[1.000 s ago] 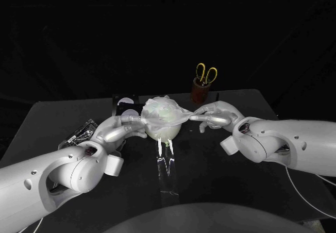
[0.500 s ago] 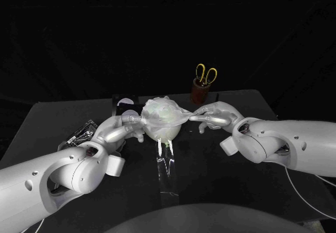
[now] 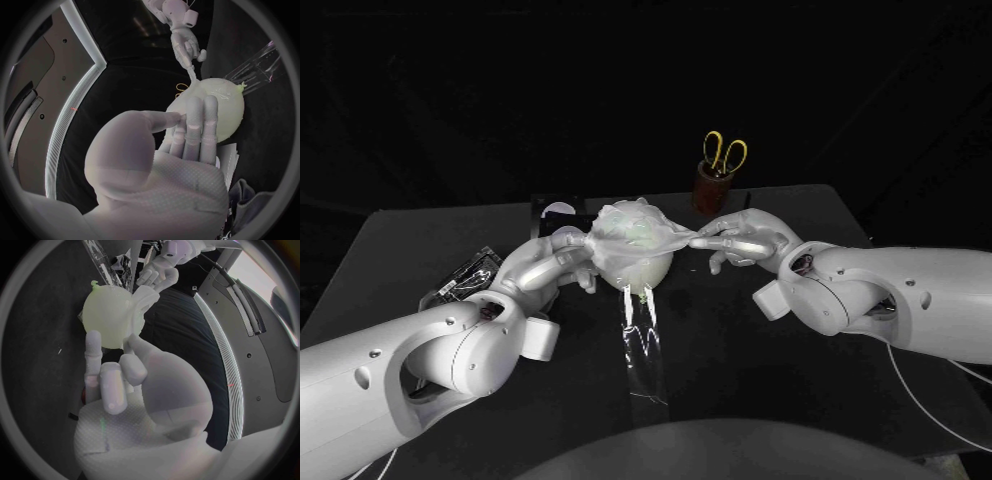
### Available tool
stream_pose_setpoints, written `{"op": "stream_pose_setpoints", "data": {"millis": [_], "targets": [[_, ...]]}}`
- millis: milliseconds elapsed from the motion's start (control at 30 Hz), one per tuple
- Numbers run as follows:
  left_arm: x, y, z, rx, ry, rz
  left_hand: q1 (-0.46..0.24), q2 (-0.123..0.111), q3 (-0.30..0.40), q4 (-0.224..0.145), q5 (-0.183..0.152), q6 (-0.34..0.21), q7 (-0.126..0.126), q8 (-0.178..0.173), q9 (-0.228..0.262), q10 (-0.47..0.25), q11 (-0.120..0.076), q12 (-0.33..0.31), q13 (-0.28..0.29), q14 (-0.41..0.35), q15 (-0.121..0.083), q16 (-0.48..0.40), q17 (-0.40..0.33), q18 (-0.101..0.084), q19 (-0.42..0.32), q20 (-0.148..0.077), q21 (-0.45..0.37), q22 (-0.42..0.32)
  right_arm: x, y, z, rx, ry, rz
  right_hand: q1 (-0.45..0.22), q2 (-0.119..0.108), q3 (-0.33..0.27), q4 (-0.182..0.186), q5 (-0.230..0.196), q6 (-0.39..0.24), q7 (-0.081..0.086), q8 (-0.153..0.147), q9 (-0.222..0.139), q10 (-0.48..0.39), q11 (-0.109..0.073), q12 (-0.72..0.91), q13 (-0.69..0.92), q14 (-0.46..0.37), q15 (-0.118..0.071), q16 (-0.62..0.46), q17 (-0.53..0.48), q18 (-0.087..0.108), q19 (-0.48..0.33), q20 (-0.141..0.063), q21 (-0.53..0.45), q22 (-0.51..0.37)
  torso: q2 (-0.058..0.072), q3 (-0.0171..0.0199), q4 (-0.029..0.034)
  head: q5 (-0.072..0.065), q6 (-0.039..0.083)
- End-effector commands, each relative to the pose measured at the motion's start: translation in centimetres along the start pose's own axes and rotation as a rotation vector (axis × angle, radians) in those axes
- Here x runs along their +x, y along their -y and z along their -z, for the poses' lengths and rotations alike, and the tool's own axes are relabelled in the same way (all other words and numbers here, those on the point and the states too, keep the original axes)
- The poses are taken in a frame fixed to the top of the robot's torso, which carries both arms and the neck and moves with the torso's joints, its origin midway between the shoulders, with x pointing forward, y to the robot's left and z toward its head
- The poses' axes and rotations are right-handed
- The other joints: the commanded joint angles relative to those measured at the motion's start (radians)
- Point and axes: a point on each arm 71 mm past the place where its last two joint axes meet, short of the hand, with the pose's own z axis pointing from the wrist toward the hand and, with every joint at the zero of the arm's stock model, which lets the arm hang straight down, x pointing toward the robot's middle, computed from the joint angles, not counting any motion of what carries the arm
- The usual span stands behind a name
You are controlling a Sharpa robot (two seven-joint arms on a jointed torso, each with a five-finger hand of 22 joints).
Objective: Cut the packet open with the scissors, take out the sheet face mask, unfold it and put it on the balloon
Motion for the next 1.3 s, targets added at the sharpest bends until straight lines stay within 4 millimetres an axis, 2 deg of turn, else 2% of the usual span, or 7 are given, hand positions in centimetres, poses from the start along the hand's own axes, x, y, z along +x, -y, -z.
{"op": "stream_pose_setpoints", "data": {"millis": [33,567,733,1000,1067,1200,1300], "targets": [[0.02,-0.01,-0.09,-0.007,0.025,0.016,-0.004,0.008,0.005,0.006,0.005,-0.013,0.006,0.013,0.047,0.041,-0.001,-0.001,0.004,0.023,-0.003,0.001,-0.001,0.018,0.017,-0.003,-0.005,-0.003,0.16,-0.13,0.00,-0.011,-0.014,-0.002,-0.006,0.005,0.005,0.000,0.004,0.001,-0.006,0.009,0.114,0.062,-0.029,0.271,0.389,-0.001,-0.005,0.005,-0.001,0.011,-0.006,0.000,0.005,0.001,-0.001,0.0004,0.0004,0.000,-0.001],[0.08,-0.59,-0.38,-0.084,0.086,-0.016,-0.038,0.001,0.029,0.030,0.005,-0.062,-0.022,0.084,0.081,0.198,-0.038,-0.031,0.013,0.157,-0.040,0.007,-0.003,0.017,0.123,-0.039,-0.011,-0.033,0.25,-0.13,-0.10,-0.008,-0.020,-0.005,-0.007,0.005,0.007,0.000,0.004,0.001,-0.006,0.009,0.114,0.062,-0.029,0.271,0.390,-0.001,-0.005,0.005,-0.001,0.010,-0.006,0.000,0.005,0.001,0.000,0.0002,-0.0002,0.000,-0.003],[0.27,-0.66,-0.42,-0.094,0.077,-0.019,-0.048,-0.003,0.029,0.039,0.004,-0.068,-0.041,0.097,0.082,0.275,-0.058,-0.014,0.030,0.284,-0.058,0.096,0.276,0.006,0.189,-0.057,0.023,0.025,0.13,-0.02,-0.15,0.001,-0.032,0.006,-0.011,0.002,0.017,-0.004,0.004,-0.001,-0.006,0.013,0.115,0.062,-0.029,0.272,0.391,-0.001,-0.005,0.005,0.000,0.010,-0.007,-0.001,0.005,0.002,-0.001,0.0000,0.0002,-0.002,-0.005],[0.55,-0.72,-0.40,-0.104,0.052,-0.004,-0.051,-0.006,0.030,0.040,0.005,-0.075,-0.048,0.102,0.081,0.307,-0.068,-0.005,0.043,0.322,-0.067,0.130,0.390,0.003,0.204,-0.066,0.025,0.031,0.22,0.20,-0.17,0.021,-0.088,0.039,-0.013,-0.001,0.025,-0.008,0.004,-0.002,-0.006,0.015,0.116,0.063,-0.028,0.273,0.392,-0.003,-0.005,0.005,-0.002,0.010,-0.007,-0.001,0.006,0.003,0.000,0.0000,0.0003,-0.004,-0.007],[0.59,-0.74,-0.36,-0.107,0.044,0.004,-0.056,-0.008,0.028,0.046,0.004,-0.083,-0.048,0.096,0.076,0.322,-0.069,0.003,0.050,0.329,-0.069,0.137,0.411,0.002,0.213,-0.068,0.028,0.038,0.22,0.24,-0.16,0.024,-0.095,0.046,-0.014,-0.001,0.027,-0.009,0.004,-0.003,-0.005,0.016,0.117,0.063,-0.028,0.273,0.392,-0.004,-0.005,0.005,-0.005,0.010,-0.008,-0.001,0.006,0.004,0.000,-0.0002,0.0002,-0.005,-0.008],[0.65,-0.74,-0.27,-0.110,0.019,0.026,-0.064,-0.012,0.034,0.064,0.005,-0.160,-0.034,0.034,0.040,0.318,-0.060,0.001,0.059,0.321,-0.063,0.135,0.395,0.002,0.211,-0.067,0.019,0.025,0.23,0.27,-0.14,0.027,-0.102,0.054,-0.014,-0.001,0.028,-0.009,0.004,-0.003,-0.005,0.016,0.117,0.063,-0.028,0.273,0.392,-0.005,-0.005,0.004,-0.007,0.010,-0.008,-0.001,0.006,0.004,0.000,-0.0002,0.0003,-0.005,-0.008],[0.68,-0.78,-0.18,-0.116,0.000,0.037,-0.084,-0.039,0.014,0.070,0.005,-0.177,-0.011,0.011,0.018,0.283,-0.041,-0.019,0.062,0.279,-0.047,0.111,0.292,0.012,0.167,-0.055,-0.020,-0.047,0.24,0.29,-0.15,0.028,-0.104,0.057,-0.014,-0.001,0.028,-0.009,0.004,-0.003,-0.005,0.016,0.117,0.063,-0.028,0.273,0.392,-0.005,-0.005,0.004,-0.007,0.010,-0.008,-0.001,0.006,0.004,0.000,0.0001,0.0010,-0.006,-0.005]]}}
